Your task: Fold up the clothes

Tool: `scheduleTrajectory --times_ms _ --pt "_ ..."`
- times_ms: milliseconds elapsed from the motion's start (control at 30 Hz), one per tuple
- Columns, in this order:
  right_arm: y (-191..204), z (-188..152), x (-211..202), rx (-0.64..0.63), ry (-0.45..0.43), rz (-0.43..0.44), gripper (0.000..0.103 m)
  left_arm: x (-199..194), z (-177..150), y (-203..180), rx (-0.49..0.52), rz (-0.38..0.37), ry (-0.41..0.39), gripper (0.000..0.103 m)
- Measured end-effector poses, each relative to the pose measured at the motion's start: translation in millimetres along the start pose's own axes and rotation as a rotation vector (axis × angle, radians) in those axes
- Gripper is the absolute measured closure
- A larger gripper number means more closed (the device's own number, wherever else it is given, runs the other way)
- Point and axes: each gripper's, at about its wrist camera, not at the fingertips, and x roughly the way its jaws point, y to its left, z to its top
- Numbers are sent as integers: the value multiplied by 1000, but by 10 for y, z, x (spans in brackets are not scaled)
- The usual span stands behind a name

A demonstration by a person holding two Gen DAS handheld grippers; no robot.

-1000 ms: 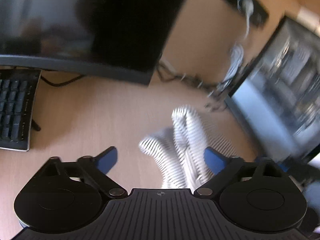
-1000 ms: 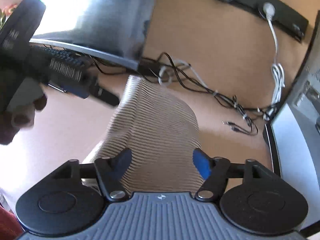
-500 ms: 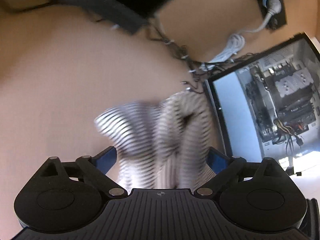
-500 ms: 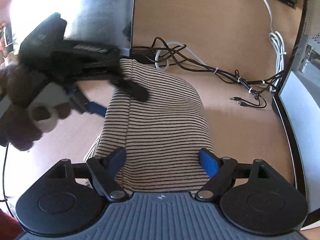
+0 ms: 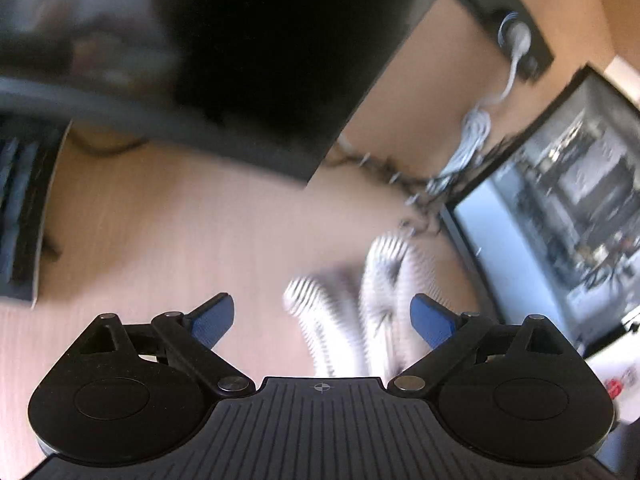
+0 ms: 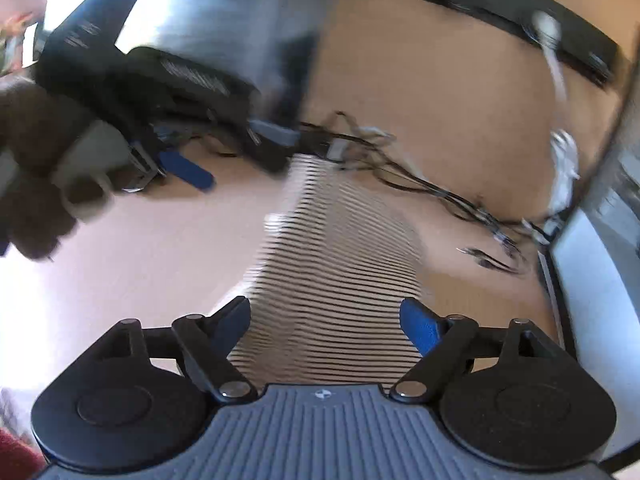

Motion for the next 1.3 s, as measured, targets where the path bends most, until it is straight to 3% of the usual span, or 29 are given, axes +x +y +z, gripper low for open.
scheduleTrajectory --times_ms 67,167,300,367,400,433,467,500,567,633,700,767,833,933,1033,1133,1233,1300 --pt "164 -42 50 -48 21 32 20 7 -100 69 -16 7 26 5" --pt "340 -168 130 -178 17 -42 21 -9 -184 134 -33 11 41 5" --pt "39 -52 -3 -60 4 -8 52 -68 -237 176 -26 -9 43 5" --pt "-132 14 -71 8 -8 -9 53 -114 -273 197 -19 -28 48 7" --pt "-132 4 -67 -10 -10 -32 50 -100 -282 181 -17 -38 52 8" --pt "-106 -19 -30 -52 -2 -53 40 -79 -290 158 -16 -44 58 11" --pt "-56 -63 43 -93 18 -63 21 -50 -294 127 -14 -46 64 13" --pt "-2 -113 122 -134 39 -70 18 -30 -299 104 -11 -45 70 14" --pt "64 -206 186 -159 23 -73 27 -7 -312 65 1 -38 81 20" --pt "-11 -166 122 -112 -12 -64 56 5 -341 29 19 -51 100 25" --pt "-196 -42 2 -65 -49 -67 68 76 -401 -30 34 -85 136 34" --pt "-383 85 -123 -21 -88 -70 73 163 -470 -94 49 -123 175 48" --pt "-554 298 -191 13 -116 -46 79 245 -531 -165 67 -157 200 52" --pt "-670 531 -328 106 -110 134 86 245 -617 -256 132 -167 217 51" --pt "-587 508 -191 112 -17 263 91 245 -703 -347 198 -177 234 50" --pt "-523 337 30 123 79 326 92 246 -788 -438 264 -187 251 41" --pt "-440 187 -1 120 121 340 92 139 -823 -421 315 -175 255 21" --pt "-397 139 -24 119 129 346 92 11 -781 -292 313 -133 248 19"
